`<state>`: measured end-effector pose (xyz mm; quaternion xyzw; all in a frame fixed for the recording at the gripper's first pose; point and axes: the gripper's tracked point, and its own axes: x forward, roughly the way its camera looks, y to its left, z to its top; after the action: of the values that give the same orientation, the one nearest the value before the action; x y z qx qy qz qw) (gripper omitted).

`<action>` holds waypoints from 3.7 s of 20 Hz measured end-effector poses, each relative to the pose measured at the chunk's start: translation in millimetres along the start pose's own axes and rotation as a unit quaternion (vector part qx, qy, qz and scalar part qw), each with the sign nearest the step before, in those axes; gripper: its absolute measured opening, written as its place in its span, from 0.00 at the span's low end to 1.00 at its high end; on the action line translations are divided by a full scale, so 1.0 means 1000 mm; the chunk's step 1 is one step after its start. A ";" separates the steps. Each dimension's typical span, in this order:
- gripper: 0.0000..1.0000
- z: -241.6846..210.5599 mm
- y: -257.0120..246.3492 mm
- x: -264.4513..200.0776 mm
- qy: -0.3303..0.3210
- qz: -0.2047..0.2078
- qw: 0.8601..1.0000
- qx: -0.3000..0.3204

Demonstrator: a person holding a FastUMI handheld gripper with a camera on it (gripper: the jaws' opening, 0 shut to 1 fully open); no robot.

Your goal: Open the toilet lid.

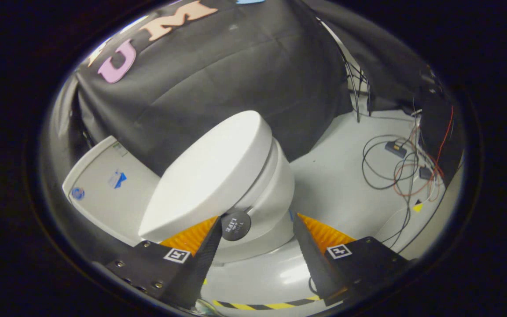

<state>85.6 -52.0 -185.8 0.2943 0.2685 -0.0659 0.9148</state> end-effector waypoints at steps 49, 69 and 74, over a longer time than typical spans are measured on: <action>0.01 0.071 0.138 -0.057 -0.081 0.148 0.983 0.078; 0.01 0.083 0.196 -0.089 -0.161 0.072 0.975 -0.133; 0.01 0.083 0.221 -0.101 -0.183 0.059 0.961 -0.199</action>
<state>99.1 77.6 35.6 0.1045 0.0861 -0.0104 0.9907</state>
